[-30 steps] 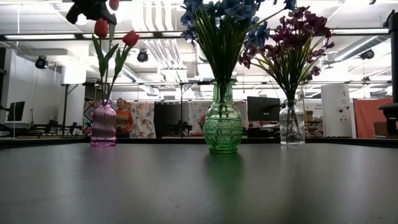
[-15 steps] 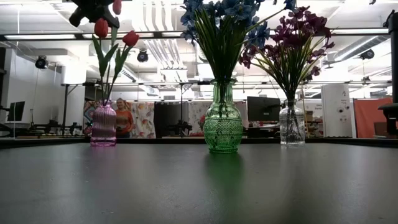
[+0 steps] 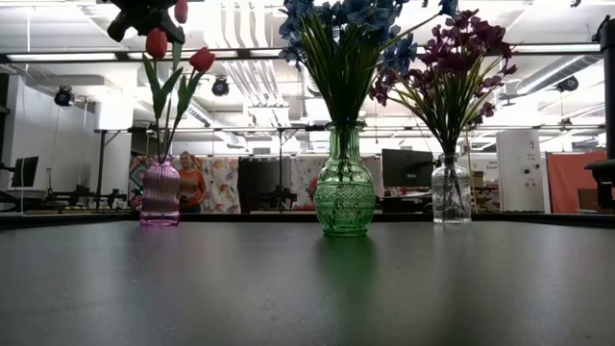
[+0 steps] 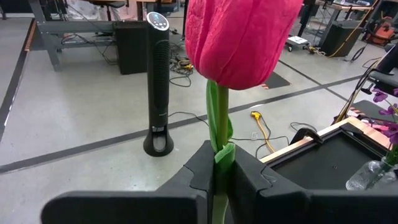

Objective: Sort flowers into vase by color
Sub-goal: Put the pink tulip into the violet vase

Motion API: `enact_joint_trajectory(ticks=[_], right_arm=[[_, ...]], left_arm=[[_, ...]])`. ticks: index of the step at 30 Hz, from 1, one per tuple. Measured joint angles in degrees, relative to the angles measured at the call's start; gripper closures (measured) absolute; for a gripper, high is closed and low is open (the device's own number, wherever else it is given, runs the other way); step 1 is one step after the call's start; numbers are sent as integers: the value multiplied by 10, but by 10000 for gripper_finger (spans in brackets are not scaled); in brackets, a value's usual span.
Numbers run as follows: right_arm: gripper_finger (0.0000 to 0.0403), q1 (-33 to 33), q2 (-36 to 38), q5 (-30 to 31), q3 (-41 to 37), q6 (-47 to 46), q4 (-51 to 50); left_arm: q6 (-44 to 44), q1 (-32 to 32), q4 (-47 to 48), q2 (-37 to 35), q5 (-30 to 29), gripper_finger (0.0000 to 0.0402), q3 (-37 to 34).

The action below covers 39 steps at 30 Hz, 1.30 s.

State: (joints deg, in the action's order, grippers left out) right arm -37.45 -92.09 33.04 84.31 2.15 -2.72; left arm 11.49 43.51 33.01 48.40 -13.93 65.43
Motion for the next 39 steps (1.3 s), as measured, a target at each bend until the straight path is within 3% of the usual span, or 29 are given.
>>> enact_joint_trajectory(ticks=[26,39], right_arm=[[186,0,0,0,0,4,0],[186,0,0,0,0,4,0]], left_arm=[[-2,0,0,0,0,385,0],[-2,0,1,-1,0,323,0]])
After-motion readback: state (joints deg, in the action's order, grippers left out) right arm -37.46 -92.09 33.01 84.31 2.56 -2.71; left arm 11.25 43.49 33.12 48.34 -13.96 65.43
